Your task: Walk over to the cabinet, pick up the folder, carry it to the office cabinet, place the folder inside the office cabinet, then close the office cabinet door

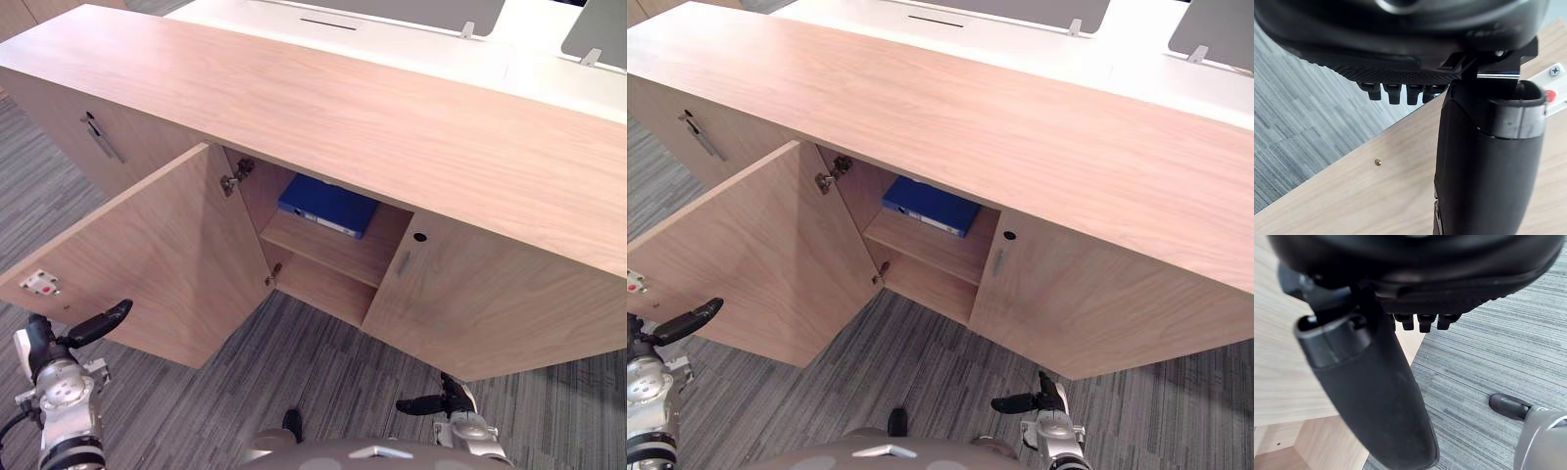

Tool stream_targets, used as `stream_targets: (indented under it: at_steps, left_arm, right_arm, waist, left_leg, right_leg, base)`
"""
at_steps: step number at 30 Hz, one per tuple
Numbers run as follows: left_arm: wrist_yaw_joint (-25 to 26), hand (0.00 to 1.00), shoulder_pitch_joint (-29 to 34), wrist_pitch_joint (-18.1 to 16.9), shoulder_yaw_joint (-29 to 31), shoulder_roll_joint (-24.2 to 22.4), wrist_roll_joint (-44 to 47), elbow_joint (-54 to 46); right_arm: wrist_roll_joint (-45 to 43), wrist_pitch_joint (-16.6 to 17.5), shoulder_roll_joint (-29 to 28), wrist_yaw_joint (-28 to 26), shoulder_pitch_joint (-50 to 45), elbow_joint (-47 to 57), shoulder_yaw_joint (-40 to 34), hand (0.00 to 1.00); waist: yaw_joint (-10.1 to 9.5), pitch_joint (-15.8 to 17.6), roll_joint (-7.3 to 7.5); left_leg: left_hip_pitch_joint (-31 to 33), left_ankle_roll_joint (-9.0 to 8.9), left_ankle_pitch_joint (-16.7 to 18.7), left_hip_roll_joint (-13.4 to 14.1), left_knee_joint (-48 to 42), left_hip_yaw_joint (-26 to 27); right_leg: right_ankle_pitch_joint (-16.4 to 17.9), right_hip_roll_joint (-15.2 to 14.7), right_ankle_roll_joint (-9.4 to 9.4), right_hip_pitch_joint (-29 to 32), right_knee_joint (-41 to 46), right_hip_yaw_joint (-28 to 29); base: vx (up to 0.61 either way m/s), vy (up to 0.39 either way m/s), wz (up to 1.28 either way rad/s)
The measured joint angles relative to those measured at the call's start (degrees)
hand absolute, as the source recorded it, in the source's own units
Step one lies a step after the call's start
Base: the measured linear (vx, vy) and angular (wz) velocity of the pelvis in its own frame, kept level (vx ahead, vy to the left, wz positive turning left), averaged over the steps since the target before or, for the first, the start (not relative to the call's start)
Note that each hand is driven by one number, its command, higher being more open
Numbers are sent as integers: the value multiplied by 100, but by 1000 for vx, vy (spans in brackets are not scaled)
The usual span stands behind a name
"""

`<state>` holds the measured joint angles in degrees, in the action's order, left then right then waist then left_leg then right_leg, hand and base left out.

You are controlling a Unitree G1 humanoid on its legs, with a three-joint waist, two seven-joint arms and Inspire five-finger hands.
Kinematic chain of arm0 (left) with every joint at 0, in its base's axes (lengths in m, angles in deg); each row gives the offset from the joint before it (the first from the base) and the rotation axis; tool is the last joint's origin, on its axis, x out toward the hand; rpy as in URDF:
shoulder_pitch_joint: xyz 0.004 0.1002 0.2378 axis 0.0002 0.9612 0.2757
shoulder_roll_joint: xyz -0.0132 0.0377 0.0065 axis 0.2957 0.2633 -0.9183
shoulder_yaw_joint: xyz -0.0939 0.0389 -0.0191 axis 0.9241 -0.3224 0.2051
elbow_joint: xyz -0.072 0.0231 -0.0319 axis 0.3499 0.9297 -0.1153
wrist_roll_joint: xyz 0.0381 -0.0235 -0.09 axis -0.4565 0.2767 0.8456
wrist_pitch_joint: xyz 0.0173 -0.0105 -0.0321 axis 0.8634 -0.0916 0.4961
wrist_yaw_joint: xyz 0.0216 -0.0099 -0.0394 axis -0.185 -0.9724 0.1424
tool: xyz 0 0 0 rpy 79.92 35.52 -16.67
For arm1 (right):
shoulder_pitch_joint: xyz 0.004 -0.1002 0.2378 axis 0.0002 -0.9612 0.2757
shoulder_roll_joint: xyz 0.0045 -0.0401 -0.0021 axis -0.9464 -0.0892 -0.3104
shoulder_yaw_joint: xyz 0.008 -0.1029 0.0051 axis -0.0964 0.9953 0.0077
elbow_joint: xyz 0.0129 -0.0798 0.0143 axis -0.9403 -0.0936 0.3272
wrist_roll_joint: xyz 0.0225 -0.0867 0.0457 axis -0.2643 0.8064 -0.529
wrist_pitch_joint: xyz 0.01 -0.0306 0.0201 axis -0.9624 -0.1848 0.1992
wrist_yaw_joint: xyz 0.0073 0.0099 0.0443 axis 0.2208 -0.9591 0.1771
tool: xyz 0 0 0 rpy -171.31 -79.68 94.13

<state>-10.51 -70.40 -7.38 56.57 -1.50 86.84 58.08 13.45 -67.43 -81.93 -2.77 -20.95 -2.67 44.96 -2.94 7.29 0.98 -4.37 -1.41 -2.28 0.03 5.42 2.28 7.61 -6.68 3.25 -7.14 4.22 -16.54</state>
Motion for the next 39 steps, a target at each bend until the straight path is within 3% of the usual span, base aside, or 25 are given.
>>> stream_targets:
  at_steps: [8,15,23,29,36,39]
  left_arm:
    - [26,100,589,3,-540,-92,-1,-737]
    - [-93,100,1309,-133,-846,-698,1,-1483]
    - [-396,100,1776,-139,-1265,-886,-3,-1586]
    - [-443,100,2128,-79,-1745,-892,-189,-1551]
    - [-1265,100,2158,292,-3416,-496,-1096,-863]
    - [-1640,100,1917,171,-4095,-467,-1356,-866]
  right_arm:
    - [7,0,-59,-83,-169,0,0,100]
    - [20,-3,-66,-135,-227,1,-5,100]
    - [63,-5,-65,-242,-218,1,-6,100]
    - [129,-5,-60,-263,-216,0,-1,100]
    - [235,-7,-31,-297,-206,-14,5,100]
    - [234,-11,-31,-292,-219,-16,7,100]
  waist:
    - [-82,-7,11]
    - [-172,-21,-56]
    - [-190,-46,-97]
    - [-188,-113,-209]
    - [-31,-148,-264]
    - [82,-174,-279]
  left_leg:
    - [13,4,-4,-3,2,27]
    - [46,14,-14,-30,2,20]
    - [58,13,-16,-34,1,24]
    - [87,15,-17,-19,-1,191]
    - [133,65,-51,0,-6,563]
    - [130,73,-56,10,-4,745]
  right_leg:
    - [-2,-2,0,32,5,106]
    - [-4,-19,5,46,-31,106]
    - [-9,-17,11,53,-59,112]
    - [-70,-8,26,171,-56,288]
    - [-301,6,57,381,-119,695]
    - [-409,13,79,471,-148,920]
  base:
    - [-46,1,-1]
    - [-11,1,1]
    - [0,0,0]
    - [-35,7,-14]
    - [-68,24,-28]
    - [-101,42,-36]
